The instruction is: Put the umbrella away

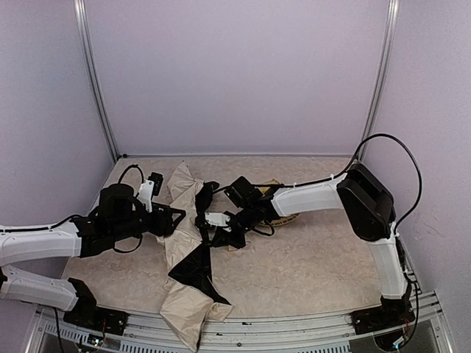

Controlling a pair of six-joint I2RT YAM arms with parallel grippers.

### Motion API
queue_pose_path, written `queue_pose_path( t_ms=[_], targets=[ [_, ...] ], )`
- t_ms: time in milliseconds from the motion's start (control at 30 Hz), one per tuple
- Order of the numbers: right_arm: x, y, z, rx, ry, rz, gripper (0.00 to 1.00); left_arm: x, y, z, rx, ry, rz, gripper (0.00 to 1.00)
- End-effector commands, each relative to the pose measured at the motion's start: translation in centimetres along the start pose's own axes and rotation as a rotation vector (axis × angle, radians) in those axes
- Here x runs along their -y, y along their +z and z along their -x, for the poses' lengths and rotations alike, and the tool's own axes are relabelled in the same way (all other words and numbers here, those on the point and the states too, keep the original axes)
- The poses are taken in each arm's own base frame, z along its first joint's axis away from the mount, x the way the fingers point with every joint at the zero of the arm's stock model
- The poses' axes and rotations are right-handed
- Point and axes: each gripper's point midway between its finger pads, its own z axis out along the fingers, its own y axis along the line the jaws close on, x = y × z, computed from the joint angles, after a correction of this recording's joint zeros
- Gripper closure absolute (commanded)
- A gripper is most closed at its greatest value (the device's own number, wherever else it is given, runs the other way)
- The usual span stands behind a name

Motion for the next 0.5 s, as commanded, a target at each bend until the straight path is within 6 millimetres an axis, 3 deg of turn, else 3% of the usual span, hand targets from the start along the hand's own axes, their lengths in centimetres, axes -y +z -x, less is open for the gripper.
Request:
queue_pose_path(
  t_ms=[0, 233, 467],
  targets=[
    [0.9, -2.6, 2.7, 0.061, -0.022, -0.094, 1.00, 0.6, -1.4, 3.7, 0.132, 0.021, 0.001, 0.33],
    [4.1, -8.4, 5.6, 0.131, -0.122, -0.394, 1.00, 0.8, -4.0, 7.1, 0.271, 0.056, 0.014, 0.30],
    [8.6, -17.7, 9.1, 0.177, -0.221, -0.852, 1.00, 1.1, -5.2, 8.9, 0.347, 0.076, 0.017, 0.26]
  ],
)
